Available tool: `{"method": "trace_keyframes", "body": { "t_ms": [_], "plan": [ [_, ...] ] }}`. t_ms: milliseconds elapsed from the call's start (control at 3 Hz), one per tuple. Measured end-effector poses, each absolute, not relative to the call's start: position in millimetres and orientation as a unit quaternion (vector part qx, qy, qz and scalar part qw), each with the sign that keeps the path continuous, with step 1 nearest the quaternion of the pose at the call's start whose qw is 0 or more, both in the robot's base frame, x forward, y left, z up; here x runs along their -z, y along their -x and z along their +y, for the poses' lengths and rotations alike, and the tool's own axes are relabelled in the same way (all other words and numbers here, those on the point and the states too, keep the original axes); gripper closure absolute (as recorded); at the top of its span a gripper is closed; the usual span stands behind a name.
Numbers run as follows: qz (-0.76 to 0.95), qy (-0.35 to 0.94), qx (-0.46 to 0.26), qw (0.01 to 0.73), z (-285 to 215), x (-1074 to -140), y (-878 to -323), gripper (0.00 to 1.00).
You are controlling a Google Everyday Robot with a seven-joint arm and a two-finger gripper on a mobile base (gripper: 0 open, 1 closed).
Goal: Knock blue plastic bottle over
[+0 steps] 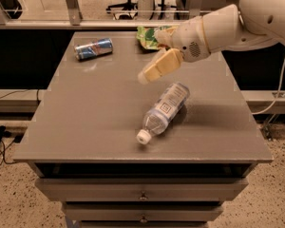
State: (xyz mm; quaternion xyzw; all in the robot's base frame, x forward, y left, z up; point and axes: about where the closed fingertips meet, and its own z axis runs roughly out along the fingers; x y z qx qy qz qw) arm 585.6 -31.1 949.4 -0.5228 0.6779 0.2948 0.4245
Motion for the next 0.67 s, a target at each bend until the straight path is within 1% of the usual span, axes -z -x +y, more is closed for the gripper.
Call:
{"method": "trace_keyframes", "body": {
  "t_ms": [667],
  "plan": [
    [0.678, 0.548, -0.254, 0.419, -159.8, -945.4, -609.6, 0.00]
  ]
}}
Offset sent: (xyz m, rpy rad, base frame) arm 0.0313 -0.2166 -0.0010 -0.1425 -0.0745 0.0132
